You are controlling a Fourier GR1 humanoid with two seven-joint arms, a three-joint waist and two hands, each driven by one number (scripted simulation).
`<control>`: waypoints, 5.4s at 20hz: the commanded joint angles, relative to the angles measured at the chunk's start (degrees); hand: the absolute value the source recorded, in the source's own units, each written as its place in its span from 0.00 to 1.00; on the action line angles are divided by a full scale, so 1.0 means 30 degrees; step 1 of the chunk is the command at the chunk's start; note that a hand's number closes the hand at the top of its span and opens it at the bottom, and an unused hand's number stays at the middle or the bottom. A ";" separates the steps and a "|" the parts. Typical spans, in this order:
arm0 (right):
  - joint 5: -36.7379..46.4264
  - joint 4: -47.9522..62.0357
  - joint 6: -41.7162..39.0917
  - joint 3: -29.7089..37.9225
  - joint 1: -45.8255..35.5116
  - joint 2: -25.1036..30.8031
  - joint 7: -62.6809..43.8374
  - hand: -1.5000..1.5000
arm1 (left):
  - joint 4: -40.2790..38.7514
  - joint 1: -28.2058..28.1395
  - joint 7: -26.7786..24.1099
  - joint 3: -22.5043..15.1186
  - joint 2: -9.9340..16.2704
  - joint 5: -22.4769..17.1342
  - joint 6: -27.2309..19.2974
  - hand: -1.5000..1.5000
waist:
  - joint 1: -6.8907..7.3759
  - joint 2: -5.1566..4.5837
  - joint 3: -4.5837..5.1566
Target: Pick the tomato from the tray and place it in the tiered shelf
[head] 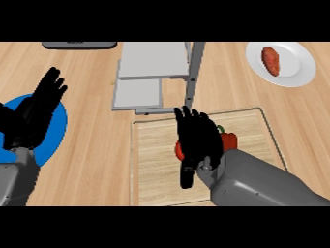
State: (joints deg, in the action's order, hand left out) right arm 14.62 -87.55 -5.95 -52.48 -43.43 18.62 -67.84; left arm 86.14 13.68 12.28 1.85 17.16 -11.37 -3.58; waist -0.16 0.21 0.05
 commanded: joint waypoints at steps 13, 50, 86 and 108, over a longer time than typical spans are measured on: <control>0.3695 0.1991 0.0004 0.1086 0.3220 -0.2253 -0.0999 0.00 | 0.0522 -0.0140 0.0294 0.0525 0.0112 0.0074 0.0730 0.50 | 0.0084 -0.0017 -0.0014; 0.8603 0.8988 0.8453 0.5220 -0.9394 -0.6196 -0.1353 1.00 | -0.0963 0.2645 0.0445 -0.1843 -0.2328 0.1280 0.1429 0.50 | 0.4328 -0.0298 0.0153; 1.3015 1.8366 1.2298 0.9775 -1.7022 -0.6194 -0.5775 1.00 | -0.2182 0.2148 -0.0403 -0.0174 -0.1750 0.1377 0.0692 0.50 | 0.1169 0.0018 0.0071; 1.6585 1.7129 1.5139 1.0862 -1.2554 -0.6193 -0.5789 0.00 | -0.1458 0.0740 -0.0193 0.0954 -0.0942 0.1035 0.0667 0.50 | -0.0450 0.0307 0.0006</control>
State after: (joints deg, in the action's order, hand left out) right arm 59.83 -36.95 34.28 -20.70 -83.04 0.65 -71.12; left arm 82.28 15.17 11.26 4.19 14.27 -8.16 -1.20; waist -0.06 1.78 0.24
